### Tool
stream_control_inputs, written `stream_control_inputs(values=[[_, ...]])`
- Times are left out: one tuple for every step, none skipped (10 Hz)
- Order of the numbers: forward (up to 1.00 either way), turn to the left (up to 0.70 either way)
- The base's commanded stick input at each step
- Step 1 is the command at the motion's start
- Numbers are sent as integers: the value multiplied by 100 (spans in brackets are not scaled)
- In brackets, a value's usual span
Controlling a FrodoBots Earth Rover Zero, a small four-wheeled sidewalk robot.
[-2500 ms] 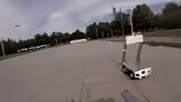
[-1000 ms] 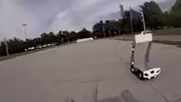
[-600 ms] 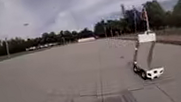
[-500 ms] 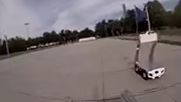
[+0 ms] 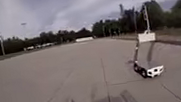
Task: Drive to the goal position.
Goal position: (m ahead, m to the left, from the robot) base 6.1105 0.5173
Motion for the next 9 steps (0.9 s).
stream_control_inputs(values=[[100,0],[100,-27],[100,-27],[100,-27],[100,-16],[100,0],[100,0],[100,0],[100,0]])
